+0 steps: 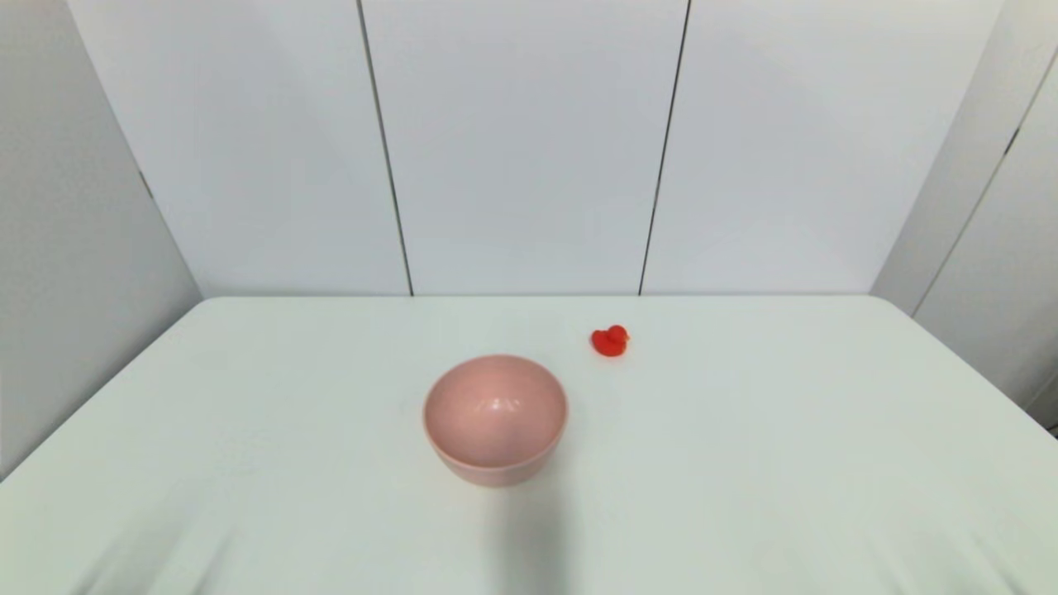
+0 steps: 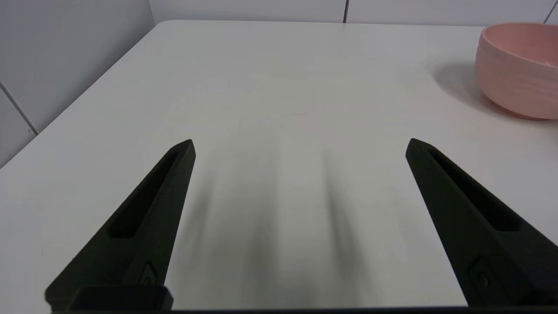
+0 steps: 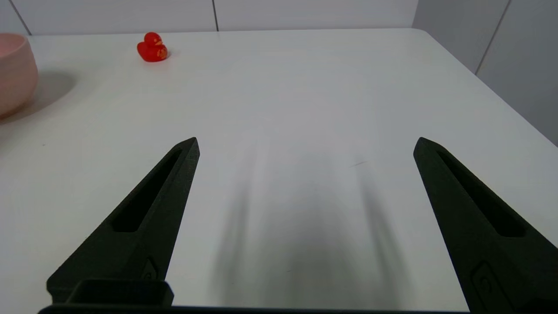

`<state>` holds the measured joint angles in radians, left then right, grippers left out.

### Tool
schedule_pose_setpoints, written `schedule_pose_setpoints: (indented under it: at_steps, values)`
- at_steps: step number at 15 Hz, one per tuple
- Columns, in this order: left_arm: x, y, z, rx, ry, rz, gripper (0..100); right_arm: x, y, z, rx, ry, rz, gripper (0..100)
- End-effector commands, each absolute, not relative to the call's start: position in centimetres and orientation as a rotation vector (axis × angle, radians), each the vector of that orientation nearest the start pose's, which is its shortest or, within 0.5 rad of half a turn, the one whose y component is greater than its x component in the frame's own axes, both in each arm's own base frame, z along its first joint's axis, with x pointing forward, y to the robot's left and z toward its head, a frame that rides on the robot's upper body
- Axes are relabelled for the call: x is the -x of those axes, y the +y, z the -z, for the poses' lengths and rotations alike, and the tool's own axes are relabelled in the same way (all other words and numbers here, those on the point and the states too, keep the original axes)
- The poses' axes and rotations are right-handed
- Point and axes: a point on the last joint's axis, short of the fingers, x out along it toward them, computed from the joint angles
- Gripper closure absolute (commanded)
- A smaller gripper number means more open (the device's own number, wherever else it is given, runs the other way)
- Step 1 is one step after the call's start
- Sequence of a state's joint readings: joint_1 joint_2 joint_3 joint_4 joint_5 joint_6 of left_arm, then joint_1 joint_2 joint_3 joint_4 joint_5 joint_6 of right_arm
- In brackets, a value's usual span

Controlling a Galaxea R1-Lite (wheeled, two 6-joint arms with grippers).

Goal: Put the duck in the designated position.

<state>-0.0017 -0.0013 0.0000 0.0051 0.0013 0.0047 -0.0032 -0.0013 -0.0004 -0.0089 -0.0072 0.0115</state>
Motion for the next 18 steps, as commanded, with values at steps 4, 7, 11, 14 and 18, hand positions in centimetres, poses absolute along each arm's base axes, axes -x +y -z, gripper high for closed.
schedule_pose_setpoints:
  at_steps: [4,7,11,14,18]
  values:
    - [2.3,0.0,-7.5,-0.005,0.002,0.0,0,2.3,0.0,-7.6,-0.011,-0.009,0.011,0]
    - [2.3,0.0,-7.5,-0.005,0.002,0.0,0,2.3,0.0,-7.7,-0.012,-0.011,0.009,0]
    - [2.3,0.0,-7.5,-0.005,0.003,0.0,0,2.3,0.0,-7.7,-0.012,-0.011,0.011,0]
    - [2.3,0.0,-7.5,-0.003,0.002,0.0,0,2.3,0.0,-7.6,-0.012,-0.009,0.011,0]
    - [1.9,0.0,-10.5,-0.08,0.061,0.007,0,2.3,0.0,-7.7,-0.011,-0.011,0.011,0]
